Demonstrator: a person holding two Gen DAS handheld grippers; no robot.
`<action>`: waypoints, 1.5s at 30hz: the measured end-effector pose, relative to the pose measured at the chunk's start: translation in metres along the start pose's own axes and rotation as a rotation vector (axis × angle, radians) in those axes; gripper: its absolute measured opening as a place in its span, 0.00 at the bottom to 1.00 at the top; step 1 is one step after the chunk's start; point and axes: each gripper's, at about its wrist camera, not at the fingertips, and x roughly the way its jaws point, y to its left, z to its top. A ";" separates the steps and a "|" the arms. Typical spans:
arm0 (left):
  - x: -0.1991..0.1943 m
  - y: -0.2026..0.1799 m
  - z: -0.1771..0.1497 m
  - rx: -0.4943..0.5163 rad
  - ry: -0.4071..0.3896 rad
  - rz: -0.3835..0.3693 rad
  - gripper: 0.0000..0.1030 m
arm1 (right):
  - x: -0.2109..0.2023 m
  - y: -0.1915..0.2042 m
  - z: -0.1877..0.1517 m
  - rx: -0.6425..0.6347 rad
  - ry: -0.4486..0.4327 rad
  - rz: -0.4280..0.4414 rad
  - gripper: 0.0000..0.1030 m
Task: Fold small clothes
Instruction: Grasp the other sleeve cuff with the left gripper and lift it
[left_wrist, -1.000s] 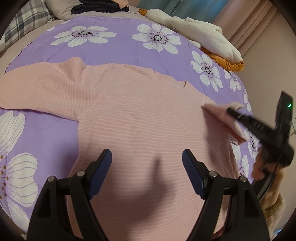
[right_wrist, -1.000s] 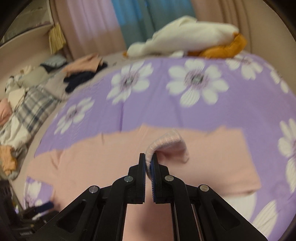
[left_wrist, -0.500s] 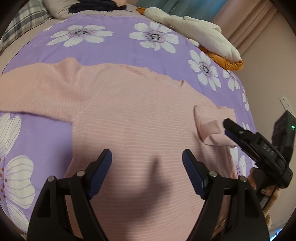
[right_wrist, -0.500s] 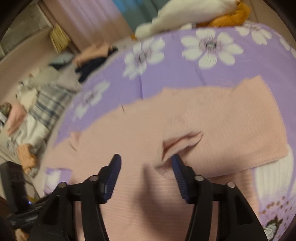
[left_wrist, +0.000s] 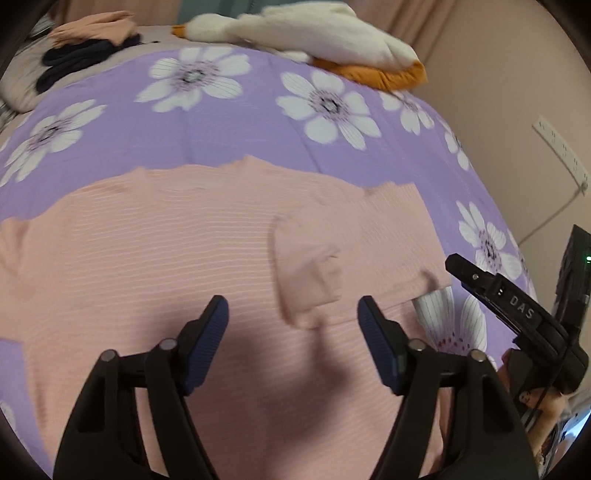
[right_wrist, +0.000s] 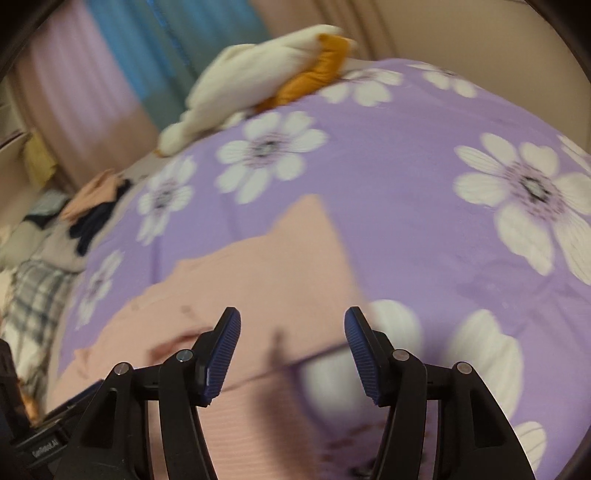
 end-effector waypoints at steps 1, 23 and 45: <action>0.007 -0.004 0.001 0.006 0.008 0.004 0.61 | 0.002 -0.006 0.000 0.008 0.003 -0.016 0.57; -0.004 0.017 0.036 -0.131 -0.125 -0.012 0.05 | 0.005 -0.034 -0.003 0.079 0.013 0.018 0.57; -0.071 0.079 0.052 -0.288 -0.290 -0.015 0.05 | 0.012 -0.020 -0.006 0.036 0.035 0.060 0.57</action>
